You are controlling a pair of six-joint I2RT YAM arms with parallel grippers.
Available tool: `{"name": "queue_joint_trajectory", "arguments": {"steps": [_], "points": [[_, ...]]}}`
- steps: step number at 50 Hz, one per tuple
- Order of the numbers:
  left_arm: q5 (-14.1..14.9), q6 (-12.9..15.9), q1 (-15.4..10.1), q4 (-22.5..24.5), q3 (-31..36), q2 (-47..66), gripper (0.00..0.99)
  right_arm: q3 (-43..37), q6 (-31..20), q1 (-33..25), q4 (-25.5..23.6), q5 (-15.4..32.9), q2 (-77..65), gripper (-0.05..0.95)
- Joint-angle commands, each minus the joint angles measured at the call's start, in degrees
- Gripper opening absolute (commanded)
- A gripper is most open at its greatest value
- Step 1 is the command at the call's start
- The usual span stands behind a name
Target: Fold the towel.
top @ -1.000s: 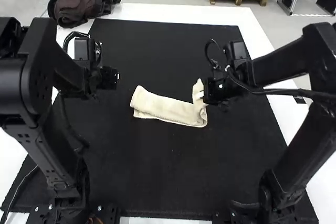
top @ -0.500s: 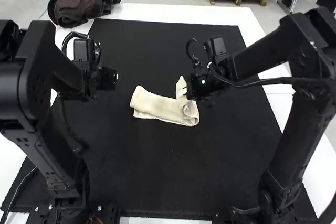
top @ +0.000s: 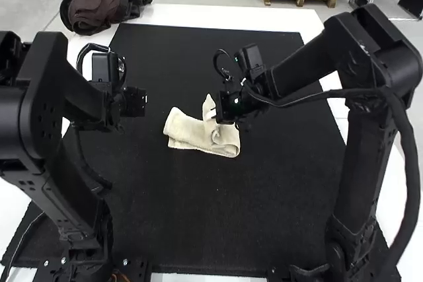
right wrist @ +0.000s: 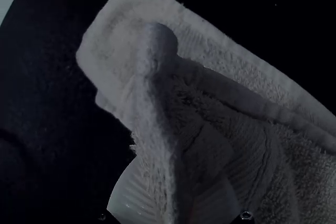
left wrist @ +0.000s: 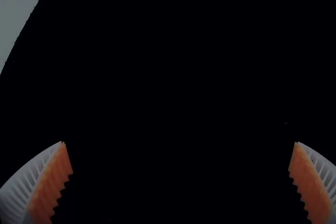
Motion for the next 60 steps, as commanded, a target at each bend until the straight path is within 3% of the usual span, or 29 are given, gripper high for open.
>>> {"name": "queue_joint_trajectory", "arguments": {"steps": [1,22,57,59,60], "points": [[-0.5,-1.4,0.5,0.3,-0.2,-2.3,0.969,3.0,0.7,1.3,0.8,-0.9,1.6,-0.02],[-0.5,-2.1,0.5,0.4,-1.1,-3.5,0.969,8.9,1.1,5.2,0.8,-0.8,7.1,-0.02],[-0.4,-2.2,0.5,0.4,-1.1,-3.5,0.969,17.5,3.3,5.5,0.9,-1.6,13.5,-0.02],[-0.4,-2.2,0.5,0.4,-1.1,-3.6,0.969,17.8,3.9,5.4,1.0,-2.5,13.6,0.02],[-0.4,-2.2,0.5,0.3,-1.1,-3.6,0.969,18.1,4.4,5.5,1.0,-2.7,13.6,0.11]]}}
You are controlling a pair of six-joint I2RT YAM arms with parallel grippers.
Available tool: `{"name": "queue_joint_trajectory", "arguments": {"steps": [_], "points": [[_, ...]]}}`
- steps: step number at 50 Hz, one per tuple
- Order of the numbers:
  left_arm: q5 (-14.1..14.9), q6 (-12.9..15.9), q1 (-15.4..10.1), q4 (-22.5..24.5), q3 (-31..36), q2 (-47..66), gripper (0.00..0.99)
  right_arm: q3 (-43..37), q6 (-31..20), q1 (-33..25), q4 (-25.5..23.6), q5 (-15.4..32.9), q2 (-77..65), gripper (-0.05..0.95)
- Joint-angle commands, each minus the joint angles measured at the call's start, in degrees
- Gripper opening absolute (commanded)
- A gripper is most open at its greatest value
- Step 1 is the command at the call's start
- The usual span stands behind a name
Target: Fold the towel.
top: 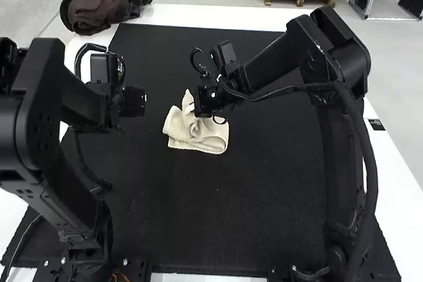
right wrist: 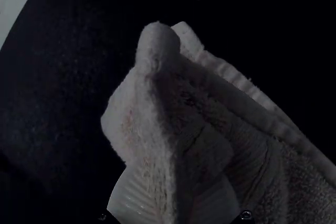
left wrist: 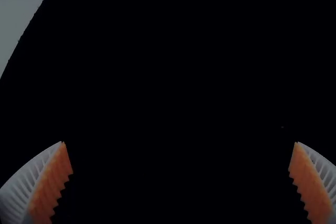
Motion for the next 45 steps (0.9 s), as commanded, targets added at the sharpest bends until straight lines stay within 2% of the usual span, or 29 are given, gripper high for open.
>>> {"name": "queue_joint_trajectory", "arguments": {"steps": [1,4,6,14,19,26,28,29,31,32,34,35,45], "points": [[-0.3,-0.8,0.5,0.3,0.0,-1.4,0.969,2.8,2.9,0.7,0.5,-2.6,0.0,0.19],[-0.3,-0.8,0.5,0.3,0.0,-1.4,0.969,3.5,3.0,0.6,0.4,-3.0,0.0,0.41],[-0.3,-0.8,0.5,0.3,0.0,-1.3,0.969,3.9,3.2,0.6,0.5,-3.2,0.0,0.51],[-0.3,-0.8,0.5,0.4,0.0,-1.4,0.969,5.2,3.0,0.3,0.6,-3.4,-0.7,0.77],[-0.3,-0.8,0.5,0.3,-0.1,-1.3,0.969,5.3,3.0,-0.4,1.2,-3.4,-2.0,0.84],[-0.3,-0.8,0.5,0.3,-0.1,-1.4,0.969,4.6,3.1,-3.2,1.6,-3.4,-4.3,0.84],[-0.3,-0.8,0.5,0.3,-0.1,-1.4,0.969,4.3,3.2,-3.9,1.4,-3.4,-4.5,0.8],[-0.3,-0.8,0.5,0.3,0.0,-1.4,0.969,4.0,3.3,-4.2,1.3,-3.6,-4.7,0.72],[-0.3,-0.8,0.5,0.4,-0.1,-1.4,0.969,3.4,3.3,-4.8,1.3,-4.8,-5.1,0.52],[-0.3,-0.8,0.5,0.4,-0.1,-1.4,0.969,3.0,3.3,-5.3,1.3,-5.6,-5.7,0.35],[-0.3,-0.7,0.5,0.5,0.0,-1.4,0.969,2.0,3.3,-5.8,1.3,-5.9,-6.5,0.08],[-0.3,-0.8,0.5,0.5,-0.1,-1.4,0.969,1.6,3.2,-5.9,1.3,-5.9,-6.9,-0.01],[-0.3,-0.7,0.5,0.5,-0.1,-1.4,0.969,-3.1,2.1,-5.5,1.0,-7.0,-8.3,-0.02]]}}
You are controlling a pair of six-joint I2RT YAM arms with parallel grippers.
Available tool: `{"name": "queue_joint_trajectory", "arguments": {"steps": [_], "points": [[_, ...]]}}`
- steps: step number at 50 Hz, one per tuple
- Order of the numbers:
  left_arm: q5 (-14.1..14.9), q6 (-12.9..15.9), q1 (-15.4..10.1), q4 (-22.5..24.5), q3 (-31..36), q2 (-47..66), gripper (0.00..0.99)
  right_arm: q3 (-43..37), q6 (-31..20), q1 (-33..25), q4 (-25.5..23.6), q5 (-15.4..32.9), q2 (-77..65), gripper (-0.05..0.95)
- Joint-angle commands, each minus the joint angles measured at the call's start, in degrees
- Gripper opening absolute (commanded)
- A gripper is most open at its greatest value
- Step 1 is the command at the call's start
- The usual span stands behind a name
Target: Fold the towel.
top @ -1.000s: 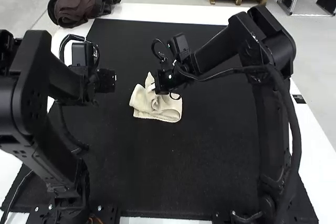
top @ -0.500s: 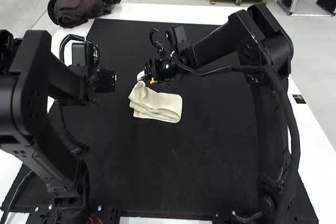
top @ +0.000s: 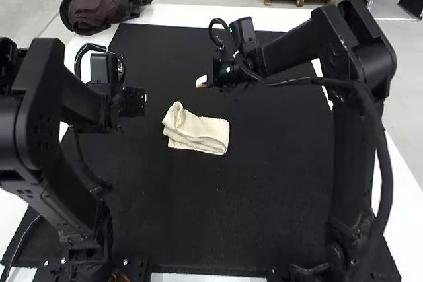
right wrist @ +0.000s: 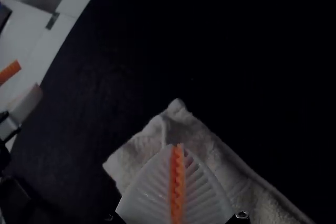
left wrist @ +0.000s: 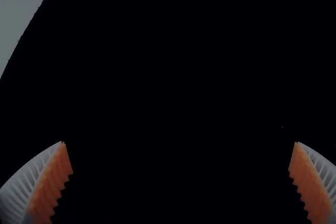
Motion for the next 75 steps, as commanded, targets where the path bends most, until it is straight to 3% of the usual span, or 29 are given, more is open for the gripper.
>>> {"name": "queue_joint_trajectory", "arguments": {"steps": [1,19,57,75], "points": [[-0.3,-0.7,0.5,0.5,-0.1,-1.3,0.969,-3.0,-0.8,1.0,0.1,-2.6,-1.7,-0.02],[-0.3,-0.8,0.5,0.7,0.1,-2.2,0.969,-9.7,-1.2,3.3,5.9,-4.2,0.2,-0.02],[-0.2,-0.9,0.5,0.8,0.0,-3.6,0.969,-7.7,3.6,5.8,17.9,-6.9,8.4,-0.02],[-0.1,-0.9,0.5,1.0,0.0,-3.6,0.969,-3.8,3.9,6.4,19.7,-8.0,12.8,-0.02]]}}
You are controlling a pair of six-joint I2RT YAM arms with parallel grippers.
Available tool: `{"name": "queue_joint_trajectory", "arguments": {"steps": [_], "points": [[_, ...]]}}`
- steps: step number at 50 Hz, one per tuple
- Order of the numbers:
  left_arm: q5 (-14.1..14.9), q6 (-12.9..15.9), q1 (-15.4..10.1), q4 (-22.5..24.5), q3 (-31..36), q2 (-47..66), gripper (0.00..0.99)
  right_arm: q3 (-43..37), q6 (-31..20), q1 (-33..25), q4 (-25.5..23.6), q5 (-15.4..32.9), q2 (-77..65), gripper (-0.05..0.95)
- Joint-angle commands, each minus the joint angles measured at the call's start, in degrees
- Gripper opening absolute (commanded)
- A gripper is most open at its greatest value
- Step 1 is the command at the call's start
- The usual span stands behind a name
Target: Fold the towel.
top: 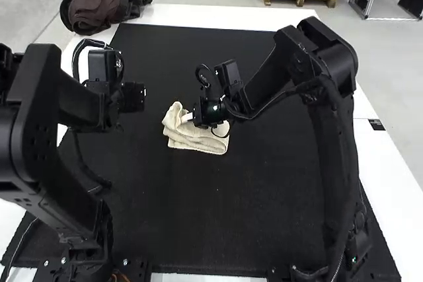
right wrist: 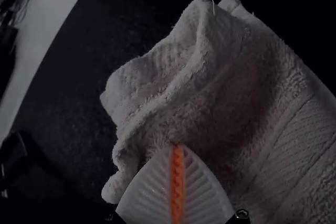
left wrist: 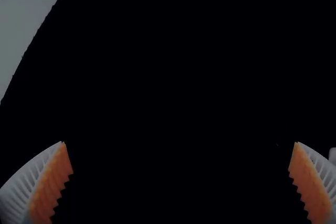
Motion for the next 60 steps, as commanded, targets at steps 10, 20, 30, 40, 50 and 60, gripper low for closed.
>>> {"name": "queue_joint_trajectory", "arguments": {"steps": [10,20,30,40,50,60], "points": [[-0.1,-0.5,0.5,0.4,0.0,-1.4,0.969,3.4,1.0,0.9,3.0,-2.2,3.2,-0.02],[-0.1,-0.5,0.5,0.3,0.0,-1.4,0.969,3.8,1.0,0.9,5.4,-2.8,5.7,-0.02],[-0.1,-0.4,0.5,0.6,0.2,-1.5,0.969,3.6,0.6,0.9,8.4,-2.8,8.4,-0.02],[0.0,-0.4,0.5,0.3,0.5,-1.8,0.969,3.5,-2.3,1.4,8.6,-2.5,11.2,-0.02],[0.0,-0.4,0.5,0.2,1.5,-2.2,0.969,2.8,-1.1,1.0,8.8,-2.5,10.1,-0.02],[0.0,-0.5,0.5,-1.1,4.8,-2.8,0.969,2.7,4.9,-0.2,8.7,-2.6,1.7,-0.02]]}}
